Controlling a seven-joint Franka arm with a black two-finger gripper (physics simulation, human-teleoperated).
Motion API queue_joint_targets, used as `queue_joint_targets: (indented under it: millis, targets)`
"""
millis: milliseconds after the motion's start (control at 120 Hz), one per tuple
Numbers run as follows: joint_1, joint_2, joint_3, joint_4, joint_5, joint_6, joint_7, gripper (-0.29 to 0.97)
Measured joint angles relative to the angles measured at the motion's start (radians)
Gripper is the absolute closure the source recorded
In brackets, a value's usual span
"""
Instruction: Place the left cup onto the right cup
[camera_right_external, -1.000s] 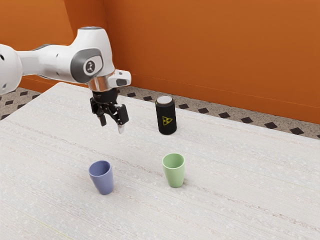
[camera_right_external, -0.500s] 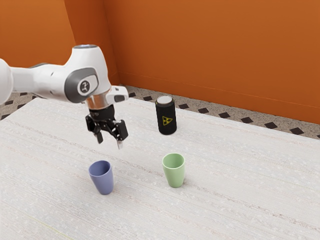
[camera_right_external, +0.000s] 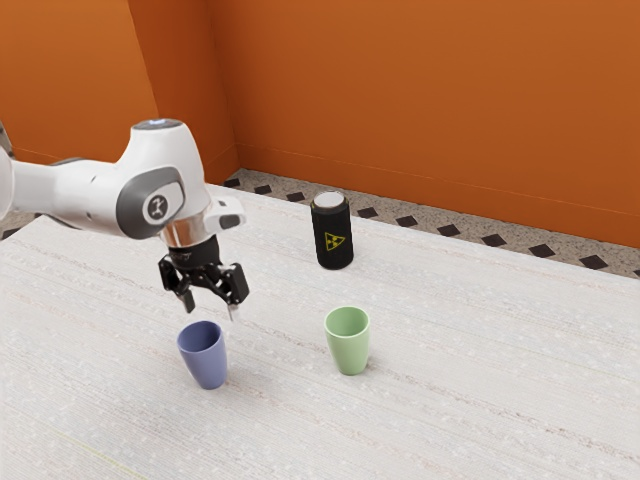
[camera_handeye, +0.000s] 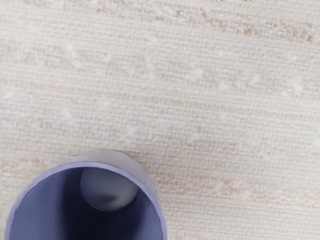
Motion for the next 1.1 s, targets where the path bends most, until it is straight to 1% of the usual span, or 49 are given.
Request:
queue_joint_targets:
  millis: [358,592,850,1100]
  targets:
    - [0.028,0.011,-0.019,-0.048,0.000,0.062,-0.075,0.03]
    - [0.008,0.049,-0.024,-0.036,0.000,0.084,-0.105,0.03]
    - [-0.043,0.092,-0.029,-0.024,0.001,0.102,-0.124,0.03]
    - [-0.022,0.104,-0.029,-0.018,0.001,0.109,-0.135,0.03]
